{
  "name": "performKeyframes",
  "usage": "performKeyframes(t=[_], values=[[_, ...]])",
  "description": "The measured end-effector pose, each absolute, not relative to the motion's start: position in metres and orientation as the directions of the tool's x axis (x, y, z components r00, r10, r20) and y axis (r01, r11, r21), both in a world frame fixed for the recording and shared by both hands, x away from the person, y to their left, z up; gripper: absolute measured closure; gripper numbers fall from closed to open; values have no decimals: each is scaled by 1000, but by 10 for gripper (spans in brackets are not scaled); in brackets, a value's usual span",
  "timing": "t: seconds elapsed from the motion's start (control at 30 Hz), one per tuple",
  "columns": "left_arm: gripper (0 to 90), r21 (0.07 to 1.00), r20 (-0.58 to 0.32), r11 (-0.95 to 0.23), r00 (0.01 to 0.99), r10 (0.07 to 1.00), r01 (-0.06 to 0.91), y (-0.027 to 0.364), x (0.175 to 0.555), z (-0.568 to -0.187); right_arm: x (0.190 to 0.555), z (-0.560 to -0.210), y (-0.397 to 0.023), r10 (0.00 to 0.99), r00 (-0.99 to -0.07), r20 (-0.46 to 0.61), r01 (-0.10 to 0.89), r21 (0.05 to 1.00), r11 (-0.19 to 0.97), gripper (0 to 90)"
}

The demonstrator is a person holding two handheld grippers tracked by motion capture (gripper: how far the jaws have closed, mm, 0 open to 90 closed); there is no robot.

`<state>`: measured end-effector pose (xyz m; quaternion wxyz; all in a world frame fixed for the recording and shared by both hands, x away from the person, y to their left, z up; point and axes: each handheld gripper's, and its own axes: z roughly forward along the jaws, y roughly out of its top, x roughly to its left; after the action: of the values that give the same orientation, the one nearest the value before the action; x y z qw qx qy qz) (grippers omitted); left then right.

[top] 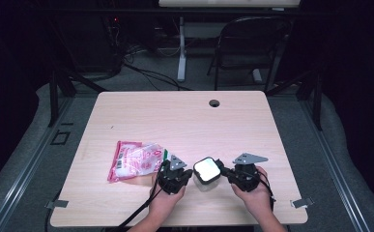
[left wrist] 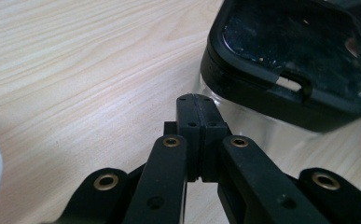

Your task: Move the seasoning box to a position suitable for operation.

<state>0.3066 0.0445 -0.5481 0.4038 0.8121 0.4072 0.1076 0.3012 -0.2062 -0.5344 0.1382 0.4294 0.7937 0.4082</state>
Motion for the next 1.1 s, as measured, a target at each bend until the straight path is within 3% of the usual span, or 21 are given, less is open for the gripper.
performKeyframes(t=[0.7,0.9,1.1], values=[[899,760,-181,-338,679,711,556,57,299,-546,270,-534,-191,764,-635,112,545,766,341,894],[890,762,-181,-337,682,709,553,61,297,-545,263,-527,-196,766,-642,39,504,774,383,881],[886,765,-188,-330,681,707,553,64,296,-544,260,-517,-209,788,-609,89,509,806,303,868]])
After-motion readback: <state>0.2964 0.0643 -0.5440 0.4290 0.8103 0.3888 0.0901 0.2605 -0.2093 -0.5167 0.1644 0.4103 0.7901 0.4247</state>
